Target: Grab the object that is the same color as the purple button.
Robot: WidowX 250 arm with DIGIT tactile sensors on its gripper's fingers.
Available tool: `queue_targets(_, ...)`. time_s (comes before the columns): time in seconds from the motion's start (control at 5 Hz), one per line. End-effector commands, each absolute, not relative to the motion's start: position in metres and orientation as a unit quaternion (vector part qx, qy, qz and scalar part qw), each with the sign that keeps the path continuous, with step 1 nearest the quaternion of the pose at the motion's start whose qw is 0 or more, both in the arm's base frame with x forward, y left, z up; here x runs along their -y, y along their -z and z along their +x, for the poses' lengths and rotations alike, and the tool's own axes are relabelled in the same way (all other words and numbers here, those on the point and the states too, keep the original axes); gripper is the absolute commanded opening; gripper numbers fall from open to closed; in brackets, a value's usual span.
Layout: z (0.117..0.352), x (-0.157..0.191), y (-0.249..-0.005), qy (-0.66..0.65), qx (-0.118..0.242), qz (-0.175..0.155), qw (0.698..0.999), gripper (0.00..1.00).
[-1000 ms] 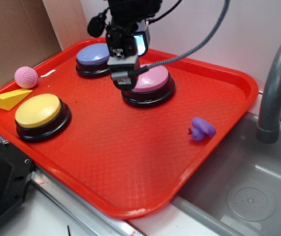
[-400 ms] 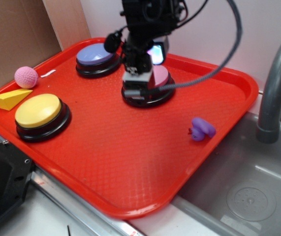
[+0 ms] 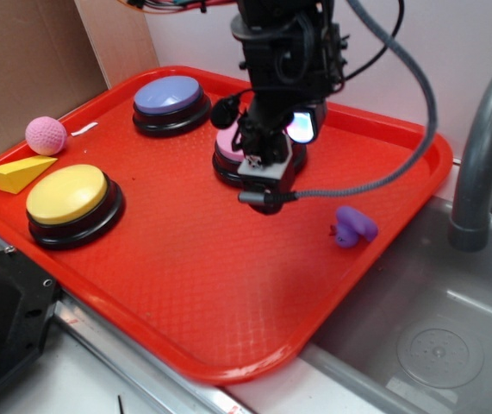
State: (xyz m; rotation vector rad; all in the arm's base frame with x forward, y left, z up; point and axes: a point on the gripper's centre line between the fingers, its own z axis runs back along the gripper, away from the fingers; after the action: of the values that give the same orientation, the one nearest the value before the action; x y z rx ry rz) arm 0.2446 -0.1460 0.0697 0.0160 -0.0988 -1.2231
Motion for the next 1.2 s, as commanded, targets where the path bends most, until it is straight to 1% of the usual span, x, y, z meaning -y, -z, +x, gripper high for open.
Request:
queue_targets(0.0,0.249,0.169,-0.063,0.608,0.062,0.012,0.791,1.0)
queue_targets(0.4,0.256,0.186,-0.05,0.627,0.052,0.005,0.777,1.0)
queue_targets(0.6,0.254,0.195,-0.042,0.639,0.034,0.004,0.768,1.0)
queue_targets(0.8,0.25,0.201,-0.04,0.647,0.026,0.008,0.762,0.86)
queue_targets(1.0,0.246,0.204,-0.041,0.649,0.029,0.017,0.76,0.0)
